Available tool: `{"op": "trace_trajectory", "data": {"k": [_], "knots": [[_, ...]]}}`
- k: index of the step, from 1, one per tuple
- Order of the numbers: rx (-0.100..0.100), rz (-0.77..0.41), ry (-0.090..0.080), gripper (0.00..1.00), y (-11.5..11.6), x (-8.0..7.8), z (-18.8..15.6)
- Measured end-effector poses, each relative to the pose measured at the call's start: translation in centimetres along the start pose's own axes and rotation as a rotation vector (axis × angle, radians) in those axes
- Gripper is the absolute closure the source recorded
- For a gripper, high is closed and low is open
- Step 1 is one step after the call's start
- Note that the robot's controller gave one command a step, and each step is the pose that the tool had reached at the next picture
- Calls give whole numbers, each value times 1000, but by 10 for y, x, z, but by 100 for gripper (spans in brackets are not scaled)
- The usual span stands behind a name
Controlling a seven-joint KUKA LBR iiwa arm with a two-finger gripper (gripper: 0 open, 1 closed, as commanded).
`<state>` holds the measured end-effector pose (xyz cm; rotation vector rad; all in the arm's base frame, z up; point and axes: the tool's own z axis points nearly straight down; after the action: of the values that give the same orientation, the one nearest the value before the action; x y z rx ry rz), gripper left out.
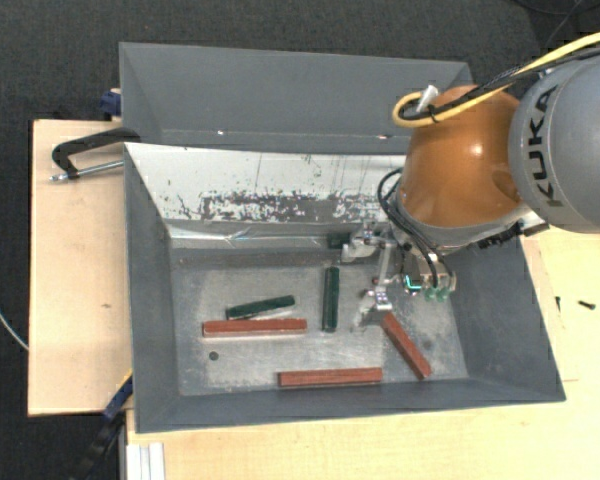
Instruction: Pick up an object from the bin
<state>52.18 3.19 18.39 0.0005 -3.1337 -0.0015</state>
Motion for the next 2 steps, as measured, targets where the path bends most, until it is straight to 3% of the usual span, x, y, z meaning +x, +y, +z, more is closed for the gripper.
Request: {"op": "trace_trajectory", "data": {"k": [1, 2], "knots": [[0, 1, -9, 0, 0, -2, -4], [1, -88, -13, 0, 22, -24, 29]]}}
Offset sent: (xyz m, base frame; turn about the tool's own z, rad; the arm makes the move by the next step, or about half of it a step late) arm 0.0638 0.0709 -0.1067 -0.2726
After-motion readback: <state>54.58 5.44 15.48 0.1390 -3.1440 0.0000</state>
